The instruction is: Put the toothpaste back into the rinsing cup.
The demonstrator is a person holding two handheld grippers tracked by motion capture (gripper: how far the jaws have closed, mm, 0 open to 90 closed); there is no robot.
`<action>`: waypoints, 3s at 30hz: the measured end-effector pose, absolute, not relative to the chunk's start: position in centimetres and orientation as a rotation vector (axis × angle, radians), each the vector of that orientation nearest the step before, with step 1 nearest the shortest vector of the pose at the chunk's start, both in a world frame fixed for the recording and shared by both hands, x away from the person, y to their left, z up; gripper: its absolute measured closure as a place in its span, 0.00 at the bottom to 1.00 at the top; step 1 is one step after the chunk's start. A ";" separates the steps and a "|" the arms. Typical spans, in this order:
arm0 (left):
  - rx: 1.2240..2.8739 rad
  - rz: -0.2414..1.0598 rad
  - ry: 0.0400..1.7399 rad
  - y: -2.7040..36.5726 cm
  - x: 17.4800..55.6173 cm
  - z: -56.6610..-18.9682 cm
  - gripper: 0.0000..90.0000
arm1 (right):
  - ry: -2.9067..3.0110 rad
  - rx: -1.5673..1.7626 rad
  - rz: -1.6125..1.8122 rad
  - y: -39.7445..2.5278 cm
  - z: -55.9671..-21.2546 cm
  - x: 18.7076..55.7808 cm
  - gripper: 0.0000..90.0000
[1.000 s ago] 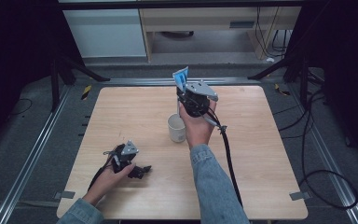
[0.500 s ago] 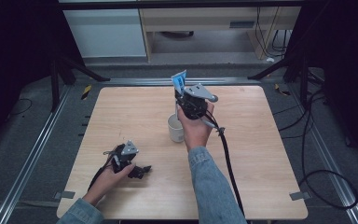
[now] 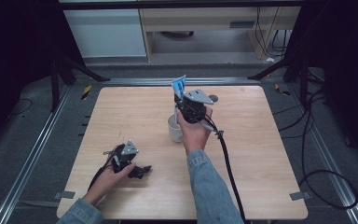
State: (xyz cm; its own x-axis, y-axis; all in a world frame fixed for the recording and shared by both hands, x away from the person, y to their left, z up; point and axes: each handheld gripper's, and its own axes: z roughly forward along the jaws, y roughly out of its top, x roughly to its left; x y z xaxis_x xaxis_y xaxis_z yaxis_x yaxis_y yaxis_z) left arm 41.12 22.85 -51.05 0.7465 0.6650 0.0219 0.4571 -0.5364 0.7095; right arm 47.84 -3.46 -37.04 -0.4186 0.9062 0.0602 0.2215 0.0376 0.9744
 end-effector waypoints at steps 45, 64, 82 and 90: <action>2.236 0.376 0.838 22.9 41.1 -51.0 0.00 | 1.699 1.210 1.414 -3.2 -40.9 48.1 0.81; 2.237 0.376 0.838 22.9 41.1 -51.0 0.00 | 1.692 1.223 1.408 -3.0 -42.0 48.0 0.81; 2.237 0.376 0.838 22.9 41.1 -51.0 0.00 | 1.710 1.226 1.402 -2.2 -43.1 47.7 0.81; 2.237 0.376 0.838 22.9 41.1 -51.0 0.00 | 1.719 1.248 1.415 -2.3 -43.4 47.7 0.81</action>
